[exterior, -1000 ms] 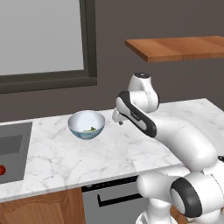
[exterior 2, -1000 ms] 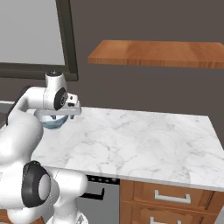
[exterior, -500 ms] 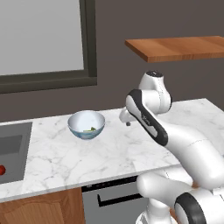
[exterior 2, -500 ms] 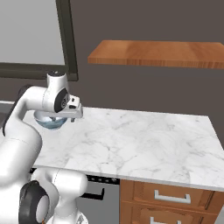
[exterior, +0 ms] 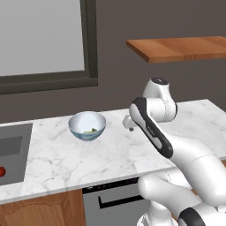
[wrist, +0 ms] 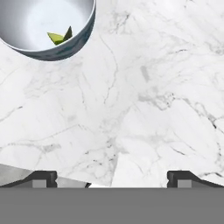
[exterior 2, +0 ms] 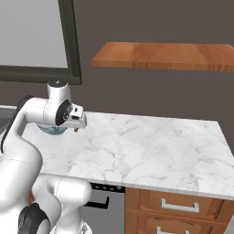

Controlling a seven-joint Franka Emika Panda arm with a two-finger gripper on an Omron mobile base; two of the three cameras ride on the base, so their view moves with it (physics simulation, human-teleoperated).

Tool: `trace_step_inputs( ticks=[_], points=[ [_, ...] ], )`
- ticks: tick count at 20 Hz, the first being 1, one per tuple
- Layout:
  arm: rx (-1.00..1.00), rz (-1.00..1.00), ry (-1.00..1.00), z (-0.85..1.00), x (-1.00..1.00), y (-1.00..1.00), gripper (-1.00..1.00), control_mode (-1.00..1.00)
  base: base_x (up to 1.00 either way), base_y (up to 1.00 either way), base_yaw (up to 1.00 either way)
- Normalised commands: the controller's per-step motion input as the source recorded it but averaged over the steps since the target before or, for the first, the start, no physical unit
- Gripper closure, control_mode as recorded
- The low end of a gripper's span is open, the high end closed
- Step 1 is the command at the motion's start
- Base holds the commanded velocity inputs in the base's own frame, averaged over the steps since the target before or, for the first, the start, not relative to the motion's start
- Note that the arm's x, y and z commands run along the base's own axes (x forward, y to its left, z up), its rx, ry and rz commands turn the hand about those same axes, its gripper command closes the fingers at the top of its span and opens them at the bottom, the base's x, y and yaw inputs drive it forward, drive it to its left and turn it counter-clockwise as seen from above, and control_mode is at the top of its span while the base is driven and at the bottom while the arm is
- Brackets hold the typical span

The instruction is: Pick the lemon wedges from the cabinet and place them in one bowl. Pick the bell pepper from the sink and place it in the other bowl.

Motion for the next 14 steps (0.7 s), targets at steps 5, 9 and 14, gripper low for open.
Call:
trace_step_inputs(
  ticks=[5,9,14],
  points=[
    [0.0,0.0,0.0,0.0,0.0,0.0,-1.0,1.0,0.0,0.0,0.0],
    [0.0,0.0,0.0,0.0,0.0,0.0,-1.0,1.0,-0.15,0.45,0.0],
    [0.0,0.0,0.0,0.0,0.0,0.0,-1.0,1.0,-0.2,0.82,0.0]
  ],
)
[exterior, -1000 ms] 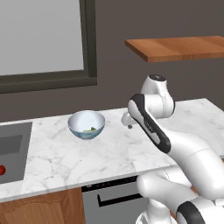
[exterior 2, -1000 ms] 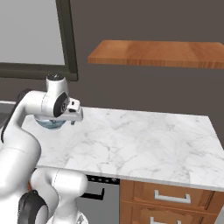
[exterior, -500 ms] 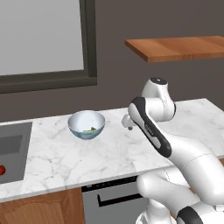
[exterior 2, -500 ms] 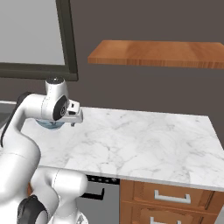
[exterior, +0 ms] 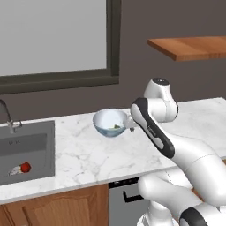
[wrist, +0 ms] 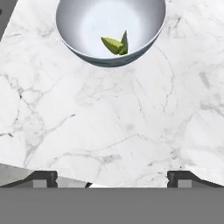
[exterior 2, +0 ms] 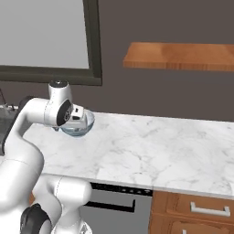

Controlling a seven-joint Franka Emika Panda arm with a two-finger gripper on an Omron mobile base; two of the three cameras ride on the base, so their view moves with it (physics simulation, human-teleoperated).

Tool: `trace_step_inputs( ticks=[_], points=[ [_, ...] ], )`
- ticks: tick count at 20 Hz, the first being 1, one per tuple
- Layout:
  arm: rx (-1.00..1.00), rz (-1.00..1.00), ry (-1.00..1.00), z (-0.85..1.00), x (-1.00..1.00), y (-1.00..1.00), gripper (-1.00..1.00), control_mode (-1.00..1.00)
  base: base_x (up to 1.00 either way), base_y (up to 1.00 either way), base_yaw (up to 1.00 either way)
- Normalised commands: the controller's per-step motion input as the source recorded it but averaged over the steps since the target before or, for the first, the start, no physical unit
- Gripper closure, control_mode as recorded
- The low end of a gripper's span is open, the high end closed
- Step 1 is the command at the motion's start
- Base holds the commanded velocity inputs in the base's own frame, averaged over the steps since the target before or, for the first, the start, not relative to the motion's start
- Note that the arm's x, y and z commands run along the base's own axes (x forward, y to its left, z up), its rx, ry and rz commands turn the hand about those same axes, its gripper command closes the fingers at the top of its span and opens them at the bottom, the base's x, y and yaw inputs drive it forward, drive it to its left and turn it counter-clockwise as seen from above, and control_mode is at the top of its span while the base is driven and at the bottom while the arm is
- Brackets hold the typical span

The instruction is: Pick the lemon wedges from the cabinet and place them in one bowl. Pick the bell pepper from the sink and place it in the other bowl.

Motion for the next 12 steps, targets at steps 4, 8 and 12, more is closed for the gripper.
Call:
trace_step_inputs(
  ticks=[4,8,12],
  points=[
    [0.0,0.0,0.0,0.0,0.0,0.0,-1.0,1.0,-0.09,0.82,0.0],
    [0.0,0.0,0.0,0.0,0.0,0.0,-1.0,1.0,-0.01,0.81,0.0],
    [0.0,0.0,0.0,0.0,0.0,0.0,-1.0,1.0,0.0,0.81,0.0]
  ],
)
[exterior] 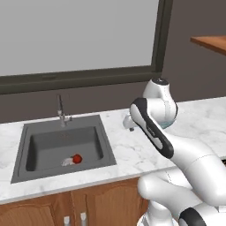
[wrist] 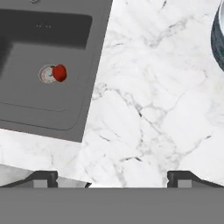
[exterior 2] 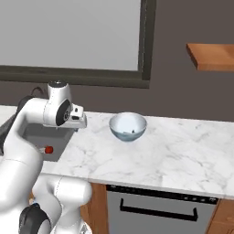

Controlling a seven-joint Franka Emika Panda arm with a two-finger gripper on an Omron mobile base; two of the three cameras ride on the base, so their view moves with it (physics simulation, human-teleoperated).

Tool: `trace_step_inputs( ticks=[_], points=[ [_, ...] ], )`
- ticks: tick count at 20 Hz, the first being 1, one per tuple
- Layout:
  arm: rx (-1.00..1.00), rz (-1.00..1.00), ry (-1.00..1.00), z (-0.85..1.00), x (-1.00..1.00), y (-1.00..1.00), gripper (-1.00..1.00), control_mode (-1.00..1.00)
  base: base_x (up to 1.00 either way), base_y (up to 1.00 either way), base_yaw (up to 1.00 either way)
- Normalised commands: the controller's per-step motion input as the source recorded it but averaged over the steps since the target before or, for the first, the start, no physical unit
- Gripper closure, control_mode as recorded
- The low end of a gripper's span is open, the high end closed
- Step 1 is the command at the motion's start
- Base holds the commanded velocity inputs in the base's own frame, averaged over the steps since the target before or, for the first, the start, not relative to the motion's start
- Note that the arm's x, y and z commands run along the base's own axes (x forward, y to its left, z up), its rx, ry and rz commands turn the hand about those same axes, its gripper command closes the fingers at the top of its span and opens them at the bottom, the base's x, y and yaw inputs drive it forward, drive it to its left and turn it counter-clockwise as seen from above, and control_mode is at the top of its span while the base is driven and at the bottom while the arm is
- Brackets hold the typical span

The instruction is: Pick the lemon wedges from the cabinet and place them in one bowl. Pick the bell pepper from the sink and place it in the other bowl.

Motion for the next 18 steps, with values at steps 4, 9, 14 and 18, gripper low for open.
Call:
trace_step_inputs(
  ticks=[4,9,14,18],
  points=[
    [0.0,0.0,0.0,0.0,0.0,0.0,-1.0,1.0,0.0,0.82,0.0],
    [0.0,0.0,0.0,0.0,0.0,0.0,-1.0,1.0,0.0,0.82,-0.01],
    [0.0,0.0,0.0,0.0,0.0,0.0,-1.0,1.0,0.0,0.61,-0.02],
    [0.0,0.0,0.0,0.0,0.0,0.0,-1.0,1.0,0.0,0.23,-0.01]
  ],
)
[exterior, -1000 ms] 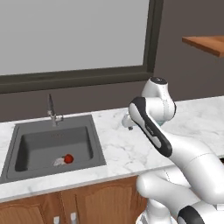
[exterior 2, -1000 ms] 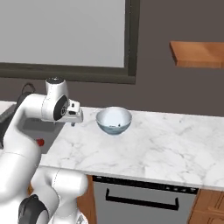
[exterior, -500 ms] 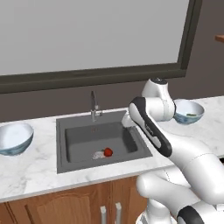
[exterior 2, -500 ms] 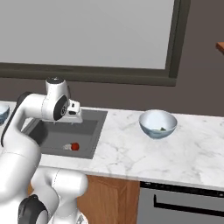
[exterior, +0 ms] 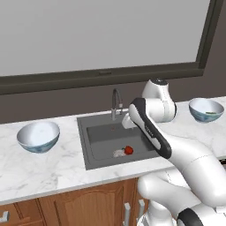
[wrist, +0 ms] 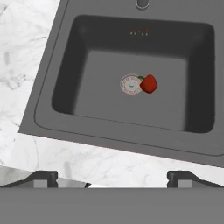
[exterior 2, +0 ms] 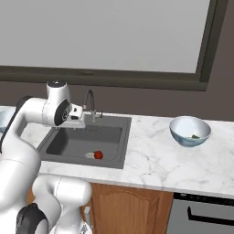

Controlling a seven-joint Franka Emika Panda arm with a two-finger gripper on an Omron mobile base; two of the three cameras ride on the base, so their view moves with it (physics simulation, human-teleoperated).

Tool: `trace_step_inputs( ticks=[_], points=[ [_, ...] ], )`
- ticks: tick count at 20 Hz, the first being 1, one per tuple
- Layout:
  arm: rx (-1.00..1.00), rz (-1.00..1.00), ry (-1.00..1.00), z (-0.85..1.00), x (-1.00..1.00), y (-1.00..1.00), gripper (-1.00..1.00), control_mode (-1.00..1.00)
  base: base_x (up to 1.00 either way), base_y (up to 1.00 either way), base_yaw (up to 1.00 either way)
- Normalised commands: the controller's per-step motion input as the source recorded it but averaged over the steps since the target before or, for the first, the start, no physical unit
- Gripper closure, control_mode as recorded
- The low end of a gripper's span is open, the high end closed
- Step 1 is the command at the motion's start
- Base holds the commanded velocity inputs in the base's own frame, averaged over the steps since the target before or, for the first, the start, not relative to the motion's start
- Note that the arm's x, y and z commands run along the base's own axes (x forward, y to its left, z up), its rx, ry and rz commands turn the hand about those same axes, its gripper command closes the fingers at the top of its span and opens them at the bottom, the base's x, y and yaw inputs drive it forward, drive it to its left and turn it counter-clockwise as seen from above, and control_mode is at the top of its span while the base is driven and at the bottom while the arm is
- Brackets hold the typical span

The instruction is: Pick the lemon wedges from the cabinet and place them in one bowl. Pick the bell pepper from the sink and place it in the other bowl.

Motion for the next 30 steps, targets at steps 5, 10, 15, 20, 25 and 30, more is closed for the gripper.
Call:
trace_step_inputs(
  ticks=[5,10,15,20,25,30],
  points=[
    [0.0,0.0,0.0,0.0,0.0,0.0,-1.0,1.0,0.2,0.0,0.0],
    [0.0,0.0,0.0,0.0,0.0,0.0,-1.0,1.0,0.48,0.06,0.0],
    [0.0,0.0,0.0,0.0,0.0,0.0,-1.0,1.0,0.23,0.06,0.0],
    [0.0,0.0,0.0,-0.07,0.12,-0.01,-1.0,-1.0,0.0,0.0,0.0],
    [0.0,-0.02,0.03,-0.41,0.14,-0.09,-1.0,-1.0,0.0,0.0,0.0],
    [-0.05,-0.04,0.0,-0.47,0.19,-0.08,-1.0,-1.0,0.0,0.0,0.0]
  ],
)
